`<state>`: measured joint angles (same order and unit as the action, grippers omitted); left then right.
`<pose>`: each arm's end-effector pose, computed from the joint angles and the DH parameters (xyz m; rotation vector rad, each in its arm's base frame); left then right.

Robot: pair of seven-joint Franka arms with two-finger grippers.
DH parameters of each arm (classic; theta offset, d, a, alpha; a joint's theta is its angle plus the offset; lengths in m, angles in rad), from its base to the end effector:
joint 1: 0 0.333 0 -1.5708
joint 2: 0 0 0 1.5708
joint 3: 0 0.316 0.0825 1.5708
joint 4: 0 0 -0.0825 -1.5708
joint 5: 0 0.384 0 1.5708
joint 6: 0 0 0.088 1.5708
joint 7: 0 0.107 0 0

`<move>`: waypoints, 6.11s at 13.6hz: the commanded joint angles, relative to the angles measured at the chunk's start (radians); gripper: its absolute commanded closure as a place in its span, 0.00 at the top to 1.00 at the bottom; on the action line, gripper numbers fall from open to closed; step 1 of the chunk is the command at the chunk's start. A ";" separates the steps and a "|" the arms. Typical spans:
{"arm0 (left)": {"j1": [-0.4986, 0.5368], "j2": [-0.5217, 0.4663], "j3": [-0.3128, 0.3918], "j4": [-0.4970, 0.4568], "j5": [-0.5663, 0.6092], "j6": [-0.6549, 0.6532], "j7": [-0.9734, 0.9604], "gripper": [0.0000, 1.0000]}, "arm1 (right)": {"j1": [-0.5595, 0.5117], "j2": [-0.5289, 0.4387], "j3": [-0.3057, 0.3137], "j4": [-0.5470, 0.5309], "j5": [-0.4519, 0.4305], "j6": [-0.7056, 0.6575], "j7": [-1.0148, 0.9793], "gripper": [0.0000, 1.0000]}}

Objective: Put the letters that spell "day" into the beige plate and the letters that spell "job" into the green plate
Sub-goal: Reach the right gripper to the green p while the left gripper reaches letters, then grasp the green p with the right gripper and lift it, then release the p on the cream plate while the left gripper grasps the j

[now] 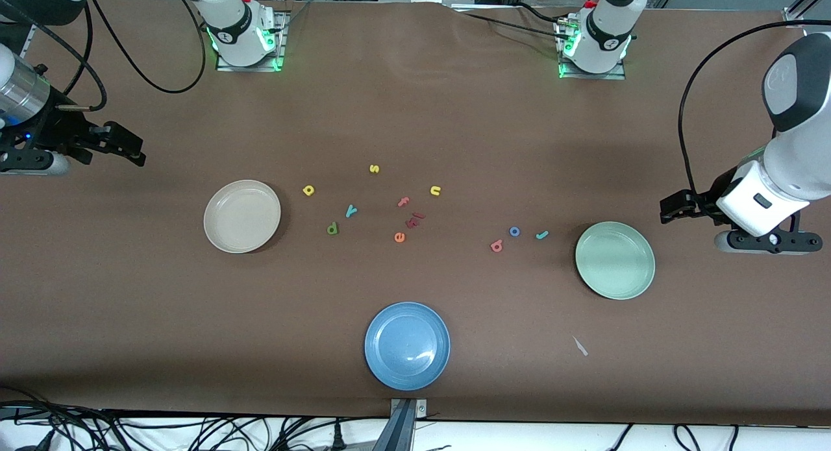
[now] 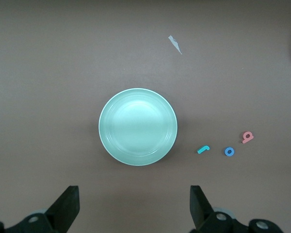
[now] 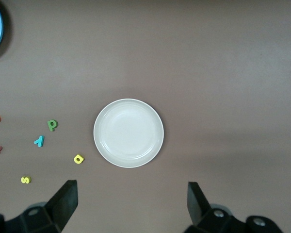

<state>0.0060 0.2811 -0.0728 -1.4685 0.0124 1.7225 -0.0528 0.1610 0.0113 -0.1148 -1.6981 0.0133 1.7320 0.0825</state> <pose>0.6434 -0.0363 0.5177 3.1349 -0.0211 -0.0420 0.5675 0.0278 0.5718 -3.1275 0.0598 -0.0342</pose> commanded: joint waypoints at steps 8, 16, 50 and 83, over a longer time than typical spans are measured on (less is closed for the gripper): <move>-0.003 -0.019 0.005 -0.013 -0.031 -0.001 0.022 1.00 | 0.210 0.267 0.007 -0.005 -0.015 0.197 0.367 1.00; -0.004 -0.011 0.005 -0.015 -0.032 -0.003 0.011 1.00 | 0.380 0.560 0.009 -0.006 -0.007 0.541 0.962 0.74; -0.179 0.411 -0.044 -0.285 -0.054 0.480 0.014 0.44 | 0.439 0.632 0.006 -0.023 0.042 0.603 1.116 0.26; -0.185 0.369 -0.044 -0.286 -0.049 0.439 -0.048 0.00 | 0.391 0.367 0.003 -0.526 0.131 0.767 0.583 0.76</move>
<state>-0.1765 0.6841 -0.1183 -1.7341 -0.0534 2.1945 -0.0727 0.5548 0.3771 -0.1215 -2.1993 0.1332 2.4503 0.6328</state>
